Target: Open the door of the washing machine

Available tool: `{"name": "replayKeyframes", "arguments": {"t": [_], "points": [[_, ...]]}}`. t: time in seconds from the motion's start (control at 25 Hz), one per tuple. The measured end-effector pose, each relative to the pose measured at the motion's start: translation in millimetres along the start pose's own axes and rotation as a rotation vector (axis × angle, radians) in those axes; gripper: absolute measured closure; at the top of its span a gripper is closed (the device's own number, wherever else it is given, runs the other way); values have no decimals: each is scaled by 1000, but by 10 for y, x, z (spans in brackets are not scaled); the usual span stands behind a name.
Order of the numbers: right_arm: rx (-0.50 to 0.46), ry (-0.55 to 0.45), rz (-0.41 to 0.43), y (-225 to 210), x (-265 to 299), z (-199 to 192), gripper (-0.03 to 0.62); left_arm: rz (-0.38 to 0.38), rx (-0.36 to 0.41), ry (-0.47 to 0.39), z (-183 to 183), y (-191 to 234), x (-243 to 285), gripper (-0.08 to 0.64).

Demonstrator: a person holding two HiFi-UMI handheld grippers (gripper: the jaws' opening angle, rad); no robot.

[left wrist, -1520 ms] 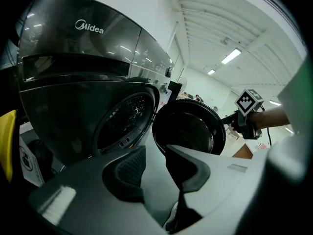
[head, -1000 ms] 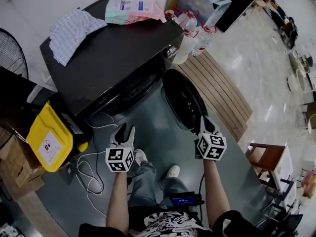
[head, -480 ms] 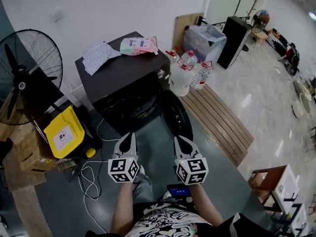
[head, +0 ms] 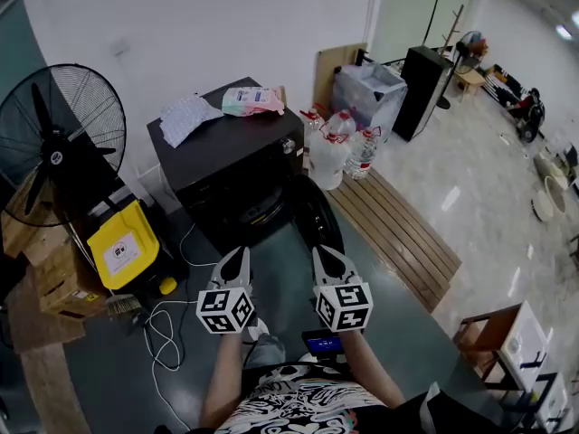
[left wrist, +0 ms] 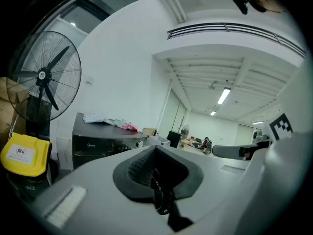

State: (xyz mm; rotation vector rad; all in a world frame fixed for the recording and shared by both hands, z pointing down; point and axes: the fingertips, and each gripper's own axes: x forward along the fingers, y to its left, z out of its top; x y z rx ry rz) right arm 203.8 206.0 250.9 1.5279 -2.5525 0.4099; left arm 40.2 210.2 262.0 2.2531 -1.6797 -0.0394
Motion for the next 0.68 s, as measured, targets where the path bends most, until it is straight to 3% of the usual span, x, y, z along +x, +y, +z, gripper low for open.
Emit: {"name": "replayKeyframes", "arguments": {"t": [0.68], "points": [[4,26,5,69,141,-2,591,29,19,0,119,218,16,558]]}}
